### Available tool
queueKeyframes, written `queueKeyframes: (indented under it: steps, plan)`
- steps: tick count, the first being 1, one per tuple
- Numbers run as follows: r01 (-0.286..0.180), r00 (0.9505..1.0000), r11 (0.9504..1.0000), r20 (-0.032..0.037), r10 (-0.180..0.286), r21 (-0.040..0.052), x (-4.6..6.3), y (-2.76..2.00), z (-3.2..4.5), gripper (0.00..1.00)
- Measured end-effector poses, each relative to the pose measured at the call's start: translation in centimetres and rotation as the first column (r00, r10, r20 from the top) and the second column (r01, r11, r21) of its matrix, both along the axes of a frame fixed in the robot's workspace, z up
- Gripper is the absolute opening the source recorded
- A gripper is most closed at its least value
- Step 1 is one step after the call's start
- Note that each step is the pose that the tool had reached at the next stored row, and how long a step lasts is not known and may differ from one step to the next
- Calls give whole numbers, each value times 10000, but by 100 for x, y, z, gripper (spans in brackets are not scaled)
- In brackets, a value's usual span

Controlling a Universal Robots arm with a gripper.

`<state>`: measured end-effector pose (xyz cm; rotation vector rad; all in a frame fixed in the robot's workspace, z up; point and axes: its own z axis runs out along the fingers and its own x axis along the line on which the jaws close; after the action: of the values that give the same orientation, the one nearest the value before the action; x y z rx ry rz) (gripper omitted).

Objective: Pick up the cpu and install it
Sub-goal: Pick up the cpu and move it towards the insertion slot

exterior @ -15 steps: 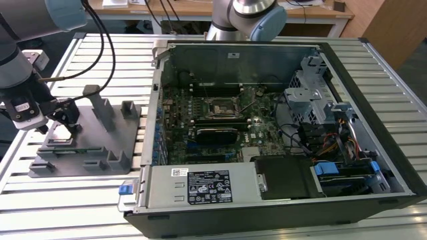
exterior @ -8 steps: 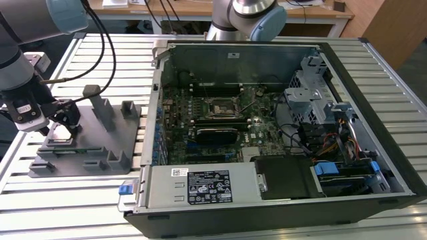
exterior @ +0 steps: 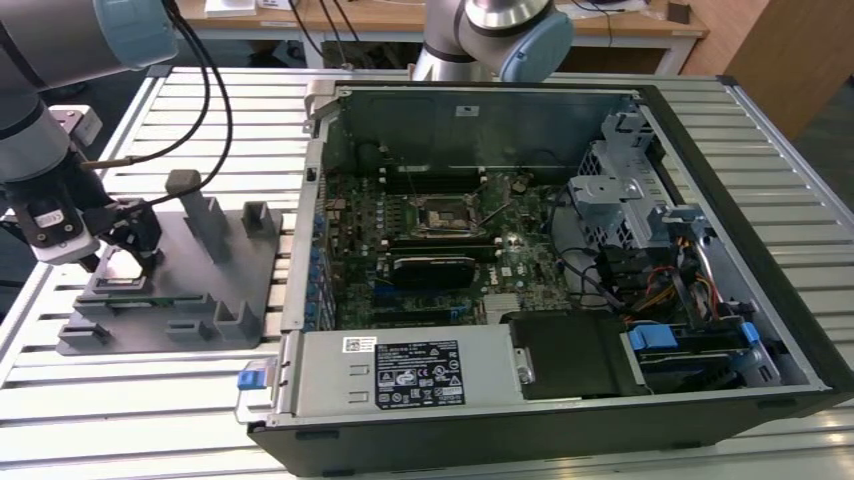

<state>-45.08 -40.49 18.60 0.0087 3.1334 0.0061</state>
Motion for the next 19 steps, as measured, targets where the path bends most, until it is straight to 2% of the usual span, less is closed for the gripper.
queueKeyframes:
  steps: [13,14,15,16,19]
  plan:
    - [0,10000,10000,0,0,-1,17,0,-27,69]
    - [0,10000,10000,1,0,-1,17,0,-27,63]
    - [0,10000,10000,1,0,-1,17,0,-23,63]
    - [0,10000,10000,0,0,-1,17,0,-14,54]
    - [0,10000,10000,4,0,1,18,1,-12,54]
